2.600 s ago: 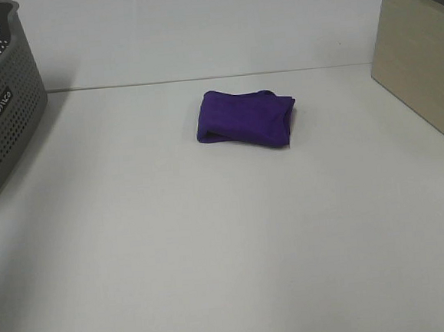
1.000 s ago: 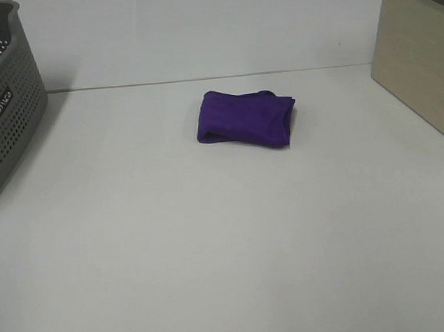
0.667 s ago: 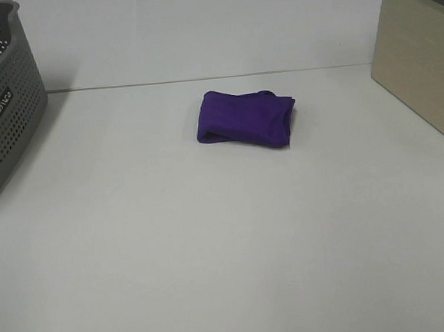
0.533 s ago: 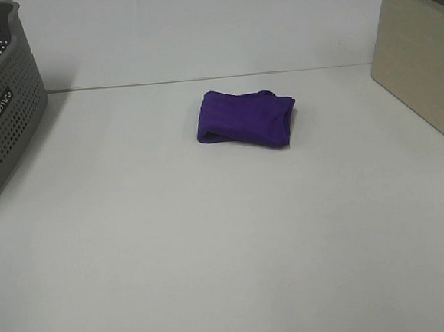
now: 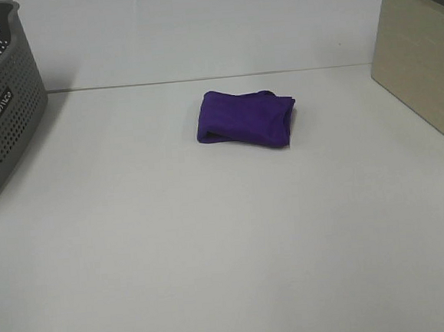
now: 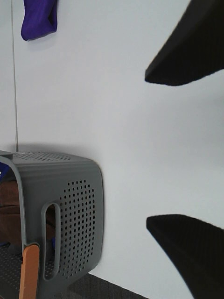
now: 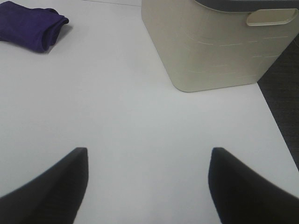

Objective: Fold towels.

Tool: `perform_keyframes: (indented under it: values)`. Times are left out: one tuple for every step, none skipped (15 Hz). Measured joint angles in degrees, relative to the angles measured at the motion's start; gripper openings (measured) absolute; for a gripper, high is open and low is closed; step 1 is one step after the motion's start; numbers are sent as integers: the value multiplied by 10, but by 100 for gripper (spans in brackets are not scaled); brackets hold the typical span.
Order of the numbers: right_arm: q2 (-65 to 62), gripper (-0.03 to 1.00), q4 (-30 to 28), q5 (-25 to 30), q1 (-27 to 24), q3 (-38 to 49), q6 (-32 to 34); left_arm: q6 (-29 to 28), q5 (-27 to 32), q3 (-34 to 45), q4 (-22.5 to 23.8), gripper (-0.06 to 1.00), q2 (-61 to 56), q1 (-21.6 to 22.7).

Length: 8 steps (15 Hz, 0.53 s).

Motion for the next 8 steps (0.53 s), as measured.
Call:
perform_keyframes:
  values:
    - [0,72,0,0,0,0,0,0,0,0,0,70,0,0]
    - [0,72,0,0,0,0,0,0,0,0,0,70,0,0]
    - [0,72,0,0,0,0,0,0,0,0,0,70,0,0]
    - [0,72,0,0,0,0,0,0,0,0,0,70,0,0]
    - [0,72,0,0,0,0,0,0,0,0,0,70,0,0]
    - [0,72,0,0,0,0,0,0,0,0,0,70,0,0]
    - [0,72,0,0,0,0,0,0,0,0,0,70,0,0]
    - [0,72,0,0,0,0,0,1,0,0,0,70,0,0]
